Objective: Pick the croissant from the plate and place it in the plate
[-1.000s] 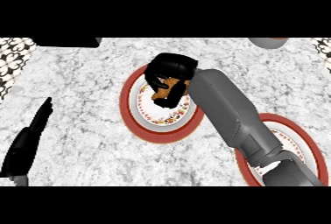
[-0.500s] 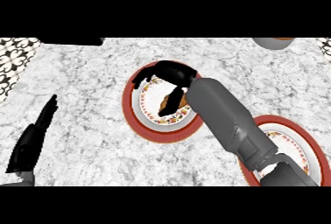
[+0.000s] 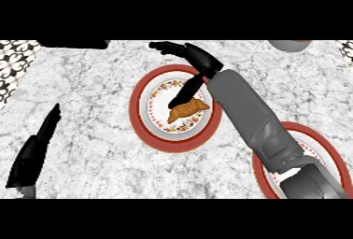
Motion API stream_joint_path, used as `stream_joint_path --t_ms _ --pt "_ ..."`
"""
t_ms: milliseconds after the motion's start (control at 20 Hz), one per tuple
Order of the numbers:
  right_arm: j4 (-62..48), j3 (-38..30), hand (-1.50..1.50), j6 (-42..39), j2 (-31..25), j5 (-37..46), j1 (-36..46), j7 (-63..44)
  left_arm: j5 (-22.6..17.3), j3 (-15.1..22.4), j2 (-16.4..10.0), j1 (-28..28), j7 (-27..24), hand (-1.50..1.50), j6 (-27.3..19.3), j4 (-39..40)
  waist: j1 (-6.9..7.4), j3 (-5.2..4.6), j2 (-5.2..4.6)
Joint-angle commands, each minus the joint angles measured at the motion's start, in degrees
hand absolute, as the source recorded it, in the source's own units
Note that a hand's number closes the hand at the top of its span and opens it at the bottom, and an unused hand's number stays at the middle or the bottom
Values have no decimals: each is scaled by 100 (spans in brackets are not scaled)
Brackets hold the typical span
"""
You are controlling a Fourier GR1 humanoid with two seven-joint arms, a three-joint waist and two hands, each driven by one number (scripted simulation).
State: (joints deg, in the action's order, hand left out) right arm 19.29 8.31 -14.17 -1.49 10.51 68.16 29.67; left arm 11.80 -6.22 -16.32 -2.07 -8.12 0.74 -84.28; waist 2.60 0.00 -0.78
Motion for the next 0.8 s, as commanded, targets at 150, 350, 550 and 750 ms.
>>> stream_joint_path --t_ms 150,350,550,750 --pt "-736 -974 -150 -908 -690 -806 256 136 -11 28 0 82 12 0 66 -100 144 6 -103" --pt "-873 -1234 -150 -1533 -1410 -992 400 408 9 51 -18 237 96 0 84 -131 283 14 -196" --pt "-947 -1202 -150 -1645 -1563 -889 266 868 20 156 73 280 51 0 120 -88 321 13 -204" --pt "-895 -1100 -150 -1911 -2048 -745 76 1205 87 228 153 100 -86 0 62 -106 392 17 -242"
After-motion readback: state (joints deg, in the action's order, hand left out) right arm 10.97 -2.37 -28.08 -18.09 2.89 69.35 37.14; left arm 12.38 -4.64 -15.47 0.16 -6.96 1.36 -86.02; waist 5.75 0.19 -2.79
